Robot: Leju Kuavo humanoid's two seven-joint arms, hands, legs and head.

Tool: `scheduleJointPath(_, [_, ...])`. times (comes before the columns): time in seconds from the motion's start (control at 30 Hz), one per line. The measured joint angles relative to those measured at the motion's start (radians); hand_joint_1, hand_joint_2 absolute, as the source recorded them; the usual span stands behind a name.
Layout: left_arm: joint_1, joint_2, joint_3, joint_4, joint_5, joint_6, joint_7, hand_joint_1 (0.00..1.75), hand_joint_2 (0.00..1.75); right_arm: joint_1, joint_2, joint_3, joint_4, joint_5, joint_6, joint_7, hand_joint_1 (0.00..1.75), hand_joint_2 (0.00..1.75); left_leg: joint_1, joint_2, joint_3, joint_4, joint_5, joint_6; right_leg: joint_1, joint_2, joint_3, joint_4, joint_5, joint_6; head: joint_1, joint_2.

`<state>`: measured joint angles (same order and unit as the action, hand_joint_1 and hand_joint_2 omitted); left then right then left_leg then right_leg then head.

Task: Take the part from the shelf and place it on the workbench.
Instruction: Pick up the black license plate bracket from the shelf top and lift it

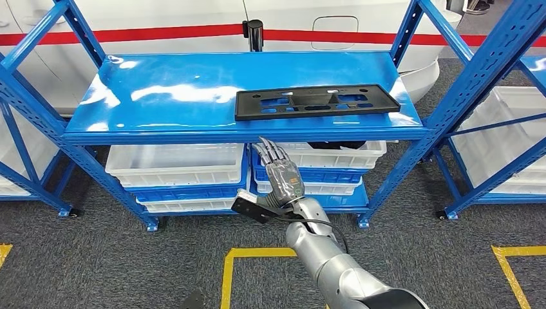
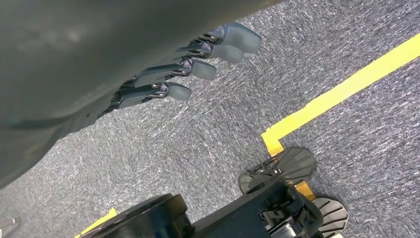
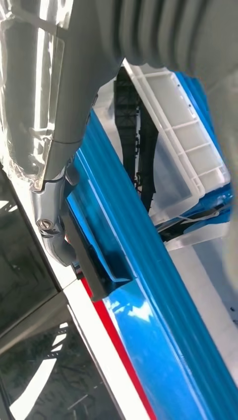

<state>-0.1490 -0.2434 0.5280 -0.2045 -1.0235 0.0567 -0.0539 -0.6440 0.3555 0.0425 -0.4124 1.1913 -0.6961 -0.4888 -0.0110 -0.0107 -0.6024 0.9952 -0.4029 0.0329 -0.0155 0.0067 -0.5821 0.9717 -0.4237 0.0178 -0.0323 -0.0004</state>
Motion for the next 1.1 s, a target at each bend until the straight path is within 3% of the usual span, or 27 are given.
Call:
scheduleJointPath(0.1, [0.0, 0.0, 0.0, 0.0, 0.0, 0.001, 0.0, 0.0, 0.0, 0.0, -0.001, 0.0, 0.0, 0.014, 0.0, 0.004, 0.0, 1.75, -0.002, 0.0, 0.0, 0.0, 0.0, 0.0, 0.0, 0.0, 0.0, 0.0, 0.0, 0.0, 0.0, 0.0])
scheduleJointPath(0.63, [0.0, 0.0, -0.036, 0.0, -0.081, 0.039, -0.003, 0.0, 0.0, -0.012, -0.012, -0.028, -0.027, 0.12, 0.0, 0.029, 0.0, 1.75, -0.005, 0.0, 0.0, 0.0, 0.0, 0.0, -0.001, 0.0, -0.001, 0.0, 0.0, 0.0, 0.0, 0.0])
scheduleJointPath(0.7, [0.0, 0.0, -0.04, 0.0, -0.084, 0.04, -0.003, 0.0, 0.0, -0.014, -0.014, -0.038, -0.03, 0.12, 0.0, 0.029, 0.0, 0.87, -0.005, 0.0, 0.0, 0.0, 0.0, 0.0, -0.001, 0.0, -0.001, 0.0, 0.0, 0.0, 0.0, 0.0])
scheduleJointPath(0.77, [0.0, 0.0, -0.044, 0.0, -0.089, 0.042, -0.004, 0.0, 0.0, -0.017, -0.018, -0.055, -0.033, 0.13, 0.0, 0.033, 0.0, 0.87, -0.005, 0.0, 0.0, 0.0, 0.0, 0.0, -0.001, 0.0, -0.001, 0.0, 0.0, 0.0, 0.0, 0.0])
scheduleJointPath(0.83, [0.0, 0.0, -0.045, 0.0, -0.095, 0.045, -0.005, 0.0, 0.0, -0.019, -0.025, -0.072, -0.043, 0.154, 0.0, 0.042, 0.0, 1.75, -0.005, 0.0, 0.0, 0.0, 0.0, 0.0, -0.001, 0.0, -0.001, 0.0, 0.0, 0.0, 0.0, 0.0])
scheduleJointPath(1.1, [-0.002, 0.0, -0.073, 0.0, -0.135, 0.043, -0.004, 0.0, 0.0, -0.022, -0.088, -0.195, -0.16, 0.261, -0.001, 0.098, 0.0, 1.75, -0.006, -0.001, 0.0, 0.001, 0.0, 0.001, -0.001, 0.0, -0.001, 0.0, 0.001, 0.001, 0.0, 0.0])
